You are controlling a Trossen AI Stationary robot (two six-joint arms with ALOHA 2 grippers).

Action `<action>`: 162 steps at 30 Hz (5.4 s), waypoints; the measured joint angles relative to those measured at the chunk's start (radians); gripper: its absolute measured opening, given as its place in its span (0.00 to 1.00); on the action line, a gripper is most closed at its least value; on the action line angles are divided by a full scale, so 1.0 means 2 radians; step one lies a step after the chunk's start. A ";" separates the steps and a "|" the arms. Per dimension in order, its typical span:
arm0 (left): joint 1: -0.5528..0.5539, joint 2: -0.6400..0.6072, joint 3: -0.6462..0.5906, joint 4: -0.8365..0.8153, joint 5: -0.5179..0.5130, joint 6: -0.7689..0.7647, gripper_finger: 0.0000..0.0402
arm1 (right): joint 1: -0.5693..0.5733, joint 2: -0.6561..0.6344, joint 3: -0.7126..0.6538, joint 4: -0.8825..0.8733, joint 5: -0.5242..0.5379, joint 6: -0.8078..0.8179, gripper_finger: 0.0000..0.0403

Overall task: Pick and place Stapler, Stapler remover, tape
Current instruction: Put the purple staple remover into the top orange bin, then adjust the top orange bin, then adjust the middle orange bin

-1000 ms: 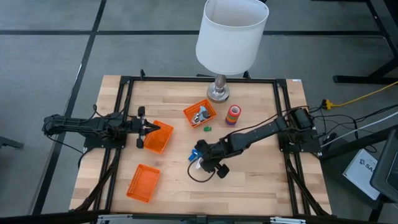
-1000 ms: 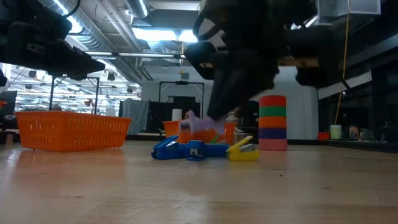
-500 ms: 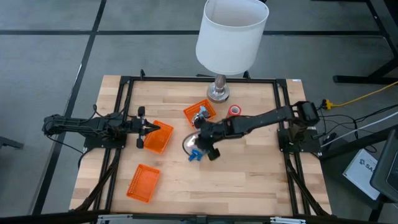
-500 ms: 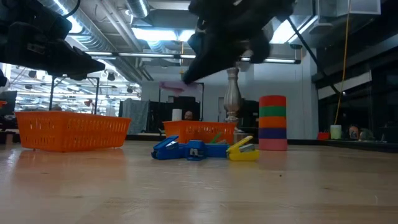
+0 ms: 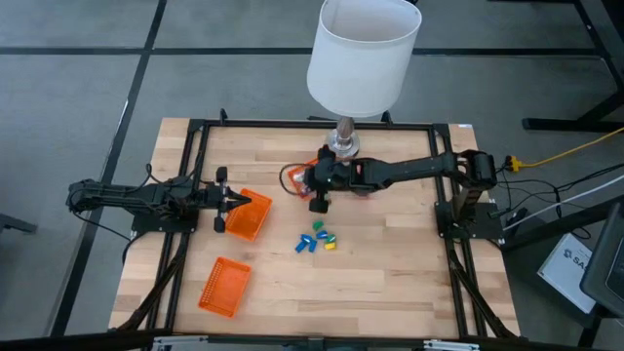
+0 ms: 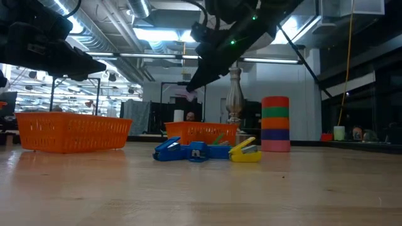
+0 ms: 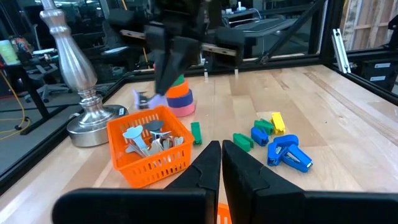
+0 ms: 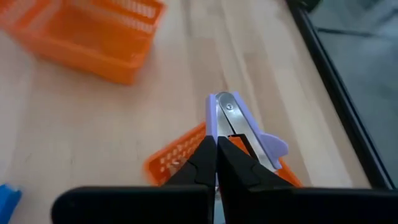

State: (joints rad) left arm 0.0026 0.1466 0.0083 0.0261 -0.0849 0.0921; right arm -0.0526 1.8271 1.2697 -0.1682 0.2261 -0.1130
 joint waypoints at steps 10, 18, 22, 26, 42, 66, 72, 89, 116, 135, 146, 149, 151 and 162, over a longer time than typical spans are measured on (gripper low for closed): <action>0.000 0.000 0.000 0.000 0.000 0.000 0.03 | -0.025 0.000 0.000 -0.007 0.005 0.054 0.02; 0.000 0.000 0.000 0.000 0.000 0.000 0.03 | -0.041 0.000 0.000 -0.023 0.005 0.083 0.12; 0.000 0.000 0.000 0.000 0.000 0.000 0.03 | -0.041 0.000 0.000 -0.023 0.005 0.090 0.18; 0.000 0.000 0.000 0.000 0.000 0.000 0.03 | -0.041 0.000 0.000 -0.023 0.005 0.123 0.25; 0.000 0.000 0.000 0.000 0.000 0.000 0.03 | 0.001 0.001 0.000 -0.070 -0.025 0.145 0.32; 0.000 0.000 0.000 0.000 0.000 0.000 0.03 | 0.135 0.001 -0.001 -0.096 0.022 0.225 0.32; 0.000 0.000 0.000 0.000 0.000 0.000 0.03 | 0.137 0.001 -0.001 -0.096 0.050 0.233 0.32; 0.000 0.000 0.000 0.000 0.000 0.000 0.03 | 0.136 0.001 -0.001 -0.200 0.047 0.362 0.32; 0.000 0.000 0.000 0.000 0.000 0.000 0.03 | 0.087 0.088 0.000 -0.212 0.073 0.419 0.32; 0.000 0.000 0.000 0.000 0.000 0.000 0.03 | 0.036 0.088 0.014 -0.076 0.143 0.213 0.32; 0.000 0.000 0.000 0.000 0.000 0.000 0.03 | -0.030 0.088 0.014 -0.006 0.127 0.081 0.32; 0.000 0.000 0.000 0.000 0.000 0.000 0.03 | -0.039 0.088 0.014 0.013 0.123 0.034 0.32; 0.000 0.000 0.000 0.000 0.000 0.000 0.03 | -0.042 0.088 0.014 0.026 0.122 0.006 0.32; 0.000 0.000 0.000 0.000 0.000 0.000 0.03 | -0.048 0.085 0.014 0.051 0.042 -0.092 0.32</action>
State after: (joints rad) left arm 0.0029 0.1467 0.0086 0.0257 -0.0849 0.0921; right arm -0.1484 1.9972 1.2980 -0.0671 0.3100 -0.2964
